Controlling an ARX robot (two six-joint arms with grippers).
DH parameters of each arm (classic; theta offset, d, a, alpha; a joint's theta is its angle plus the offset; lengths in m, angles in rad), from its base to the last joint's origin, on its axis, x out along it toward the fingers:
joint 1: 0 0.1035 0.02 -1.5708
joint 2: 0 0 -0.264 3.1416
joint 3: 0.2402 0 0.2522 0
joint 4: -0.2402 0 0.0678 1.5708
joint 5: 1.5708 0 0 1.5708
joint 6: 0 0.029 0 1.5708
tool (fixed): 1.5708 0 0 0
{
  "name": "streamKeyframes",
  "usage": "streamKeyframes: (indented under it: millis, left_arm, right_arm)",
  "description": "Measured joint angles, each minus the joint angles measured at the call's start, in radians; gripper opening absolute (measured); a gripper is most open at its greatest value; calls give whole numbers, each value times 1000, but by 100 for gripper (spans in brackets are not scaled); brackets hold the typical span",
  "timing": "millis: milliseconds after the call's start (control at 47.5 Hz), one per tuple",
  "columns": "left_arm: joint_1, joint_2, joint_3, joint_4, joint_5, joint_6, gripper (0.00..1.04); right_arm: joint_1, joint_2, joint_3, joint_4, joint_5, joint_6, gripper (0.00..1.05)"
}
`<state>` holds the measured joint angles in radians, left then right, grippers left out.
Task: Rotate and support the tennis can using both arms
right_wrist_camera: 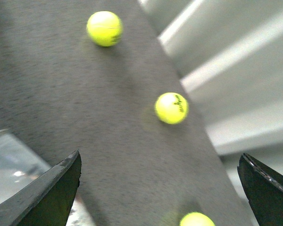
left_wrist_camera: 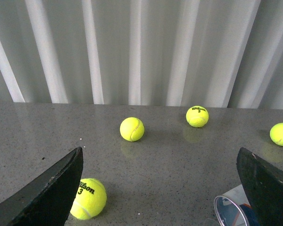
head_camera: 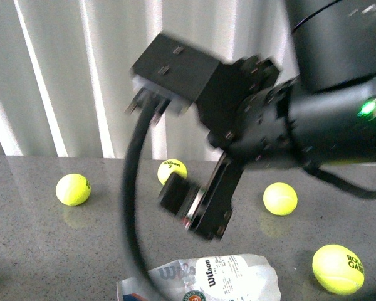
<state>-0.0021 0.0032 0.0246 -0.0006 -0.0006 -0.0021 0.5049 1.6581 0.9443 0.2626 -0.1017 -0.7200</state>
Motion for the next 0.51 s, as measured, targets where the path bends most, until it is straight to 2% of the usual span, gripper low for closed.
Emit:
streamKeyframes:
  millis: [232, 506]
  left_arm:
    - [0, 0, 0, 0, 0, 0, 98]
    - [0, 0, 0, 0, 0, 0, 98]
  right_arm:
    - [-180, -196, -76, 97, 152, 204, 98]
    - [-400, -483, -177, 114, 156, 359, 98]
